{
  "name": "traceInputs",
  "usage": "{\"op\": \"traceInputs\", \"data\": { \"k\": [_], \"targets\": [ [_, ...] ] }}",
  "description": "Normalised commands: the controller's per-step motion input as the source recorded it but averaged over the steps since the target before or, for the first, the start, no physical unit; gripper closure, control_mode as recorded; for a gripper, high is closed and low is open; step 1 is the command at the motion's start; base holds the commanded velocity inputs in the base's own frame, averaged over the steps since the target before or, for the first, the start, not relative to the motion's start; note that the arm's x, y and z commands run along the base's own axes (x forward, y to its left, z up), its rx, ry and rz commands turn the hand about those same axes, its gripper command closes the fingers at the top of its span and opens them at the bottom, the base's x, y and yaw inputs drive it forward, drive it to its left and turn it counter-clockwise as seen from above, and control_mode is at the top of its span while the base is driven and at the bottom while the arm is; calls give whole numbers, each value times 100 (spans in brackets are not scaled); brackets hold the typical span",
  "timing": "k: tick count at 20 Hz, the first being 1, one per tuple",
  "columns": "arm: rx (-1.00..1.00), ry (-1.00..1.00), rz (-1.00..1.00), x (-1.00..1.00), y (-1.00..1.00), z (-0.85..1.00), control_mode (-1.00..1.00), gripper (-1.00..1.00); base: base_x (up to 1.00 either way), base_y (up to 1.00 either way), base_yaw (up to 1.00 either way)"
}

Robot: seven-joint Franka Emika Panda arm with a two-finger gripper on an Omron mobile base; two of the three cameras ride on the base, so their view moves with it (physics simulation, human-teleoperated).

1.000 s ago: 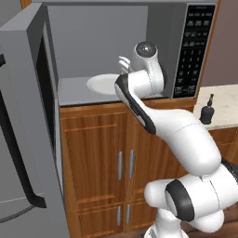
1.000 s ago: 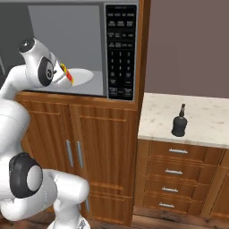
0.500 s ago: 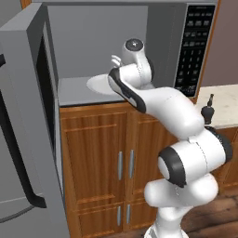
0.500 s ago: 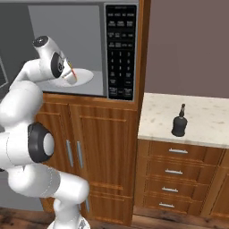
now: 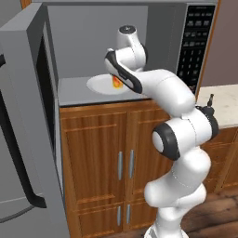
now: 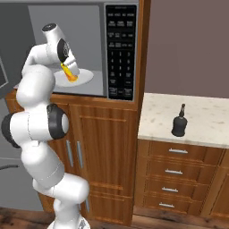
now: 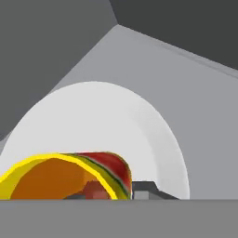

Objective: Place the microwavable item in the microwave. Then, close the microwave door and press the start button.

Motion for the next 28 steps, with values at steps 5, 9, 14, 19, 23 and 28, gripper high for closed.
{"op": "traceInputs", "data": {
  "k": [5, 9, 14, 19, 23, 28],
  "targets": [
    [0, -15, 0, -23, 0, 0, -100, -100, 0, 0, 0],
    [0, -31, 0, -66, -3, 0, -100, -100, 0, 0, 0],
    [0, -45, 0, -96, -2, 0, -100, -100, 0, 0, 0],
    [-3, -29, 0, -77, -1, -16, -100, -100, 0, 0, 0],
    [-5, -9, 0, -64, -17, -42, -100, -100, 0, 0, 0],
    [-20, -48, 0, -100, -2, -18, -100, -100, 0, 0, 0]
  ]
}}
